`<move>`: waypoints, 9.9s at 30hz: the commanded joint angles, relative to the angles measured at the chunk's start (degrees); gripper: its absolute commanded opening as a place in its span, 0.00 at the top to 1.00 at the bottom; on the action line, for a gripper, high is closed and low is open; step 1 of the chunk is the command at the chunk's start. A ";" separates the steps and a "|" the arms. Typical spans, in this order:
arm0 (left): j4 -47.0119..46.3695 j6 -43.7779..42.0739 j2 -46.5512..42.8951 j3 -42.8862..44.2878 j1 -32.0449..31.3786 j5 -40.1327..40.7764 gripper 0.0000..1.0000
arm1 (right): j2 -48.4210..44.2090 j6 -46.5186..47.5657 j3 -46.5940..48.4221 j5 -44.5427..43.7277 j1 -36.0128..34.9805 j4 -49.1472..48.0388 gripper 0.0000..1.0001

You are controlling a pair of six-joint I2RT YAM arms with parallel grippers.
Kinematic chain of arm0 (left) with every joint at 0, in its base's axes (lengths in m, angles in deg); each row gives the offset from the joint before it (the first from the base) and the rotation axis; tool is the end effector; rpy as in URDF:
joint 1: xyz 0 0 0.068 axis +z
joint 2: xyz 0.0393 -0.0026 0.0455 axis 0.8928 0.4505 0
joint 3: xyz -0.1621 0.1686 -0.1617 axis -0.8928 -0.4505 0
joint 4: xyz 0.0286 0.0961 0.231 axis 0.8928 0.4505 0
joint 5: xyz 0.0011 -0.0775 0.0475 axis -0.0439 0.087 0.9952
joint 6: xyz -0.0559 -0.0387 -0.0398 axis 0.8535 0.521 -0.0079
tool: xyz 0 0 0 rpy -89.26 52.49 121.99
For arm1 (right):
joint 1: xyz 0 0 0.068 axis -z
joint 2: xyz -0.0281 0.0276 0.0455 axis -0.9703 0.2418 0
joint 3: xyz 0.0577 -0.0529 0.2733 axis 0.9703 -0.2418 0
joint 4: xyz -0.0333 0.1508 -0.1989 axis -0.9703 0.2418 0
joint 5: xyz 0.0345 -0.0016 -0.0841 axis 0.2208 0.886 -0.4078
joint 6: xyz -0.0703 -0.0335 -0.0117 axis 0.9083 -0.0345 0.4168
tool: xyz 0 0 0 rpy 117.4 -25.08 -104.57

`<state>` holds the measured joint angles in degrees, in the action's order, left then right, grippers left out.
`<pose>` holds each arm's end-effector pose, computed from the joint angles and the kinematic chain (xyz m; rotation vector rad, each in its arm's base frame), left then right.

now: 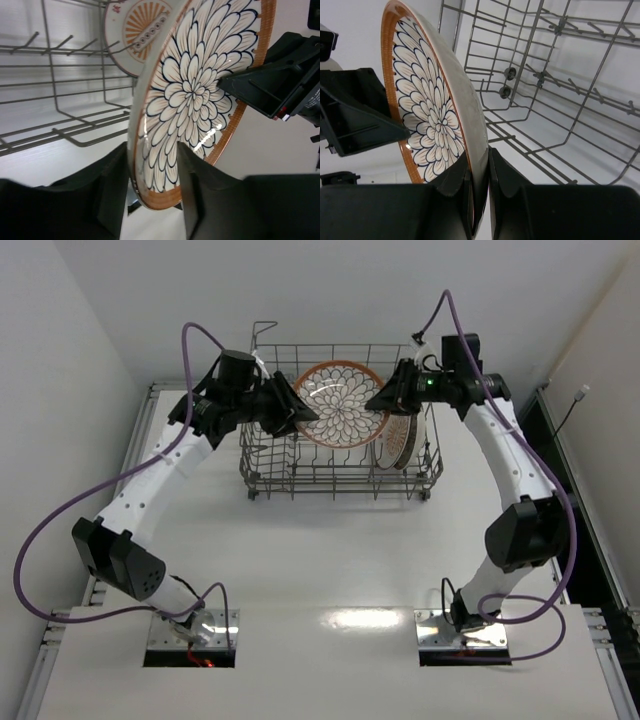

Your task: Load the plates into the dish rack

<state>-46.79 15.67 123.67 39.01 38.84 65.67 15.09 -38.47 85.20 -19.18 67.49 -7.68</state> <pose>0.3084 -0.1648 0.4098 -0.4779 2.3032 -1.1601 0.3771 0.1037 0.3768 0.1638 2.2975 1.2919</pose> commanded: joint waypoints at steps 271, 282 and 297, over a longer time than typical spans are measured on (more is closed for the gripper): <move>8.33 -11.38 -8.59 -0.51 14.54 -8.36 0.05 | 2.29 12.54 29.66 -67.58 -21.20 31.09 0.19; 11.14 -15.17 -10.88 -1.83 14.54 3.77 0.05 | -3.60 16.94 28.36 -48.10 -9.43 31.99 0.01; 2.56 -16.31 -15.01 -3.14 14.54 20.73 0.05 | -6.42 11.49 21.03 -13.08 19.14 21.16 0.01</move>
<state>-37.72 0.46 113.27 36.93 52.83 79.18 10.37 -25.86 102.77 -40.64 85.37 17.04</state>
